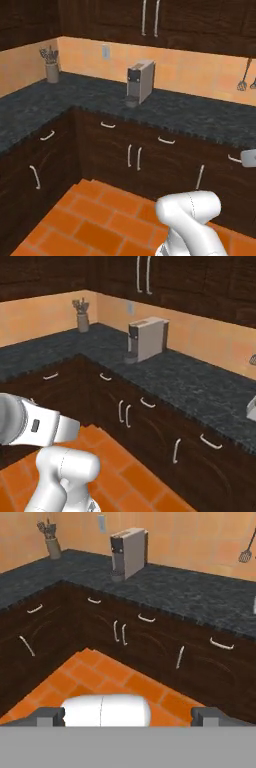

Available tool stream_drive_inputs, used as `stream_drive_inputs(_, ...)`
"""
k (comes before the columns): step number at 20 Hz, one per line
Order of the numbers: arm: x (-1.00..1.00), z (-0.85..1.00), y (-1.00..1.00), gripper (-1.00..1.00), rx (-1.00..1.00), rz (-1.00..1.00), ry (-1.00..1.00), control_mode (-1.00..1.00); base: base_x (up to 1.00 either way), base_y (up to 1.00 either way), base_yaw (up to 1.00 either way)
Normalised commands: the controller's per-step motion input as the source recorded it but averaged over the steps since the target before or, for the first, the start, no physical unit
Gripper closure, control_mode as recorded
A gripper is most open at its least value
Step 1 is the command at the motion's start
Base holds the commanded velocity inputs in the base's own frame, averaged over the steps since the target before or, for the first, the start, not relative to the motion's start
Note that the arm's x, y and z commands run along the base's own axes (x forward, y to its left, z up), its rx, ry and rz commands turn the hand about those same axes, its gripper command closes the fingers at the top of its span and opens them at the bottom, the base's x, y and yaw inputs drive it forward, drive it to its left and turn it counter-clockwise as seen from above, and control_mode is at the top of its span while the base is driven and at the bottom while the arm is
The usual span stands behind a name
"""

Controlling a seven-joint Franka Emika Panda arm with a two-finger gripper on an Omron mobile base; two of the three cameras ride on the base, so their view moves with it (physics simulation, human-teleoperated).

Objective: Take the meat container that has the steak and place it on the second highest rack of the freezer. Then take the vegetable container that has the tomato and avocado and place it on the highest rack of the freezer.

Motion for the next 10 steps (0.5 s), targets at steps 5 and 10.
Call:
stream_drive_inputs(5, 0.0, 0.0, 0.0, -1.0, 0.0, 0.0, 0.0, 1.0, 0.36, 0.0, -0.84)
stream_drive_inputs(10, 0.0, 0.0, 0.0, -1.0, 0.0, 0.0, 0.0, 1.0, 0.81, 0.01, -0.58)
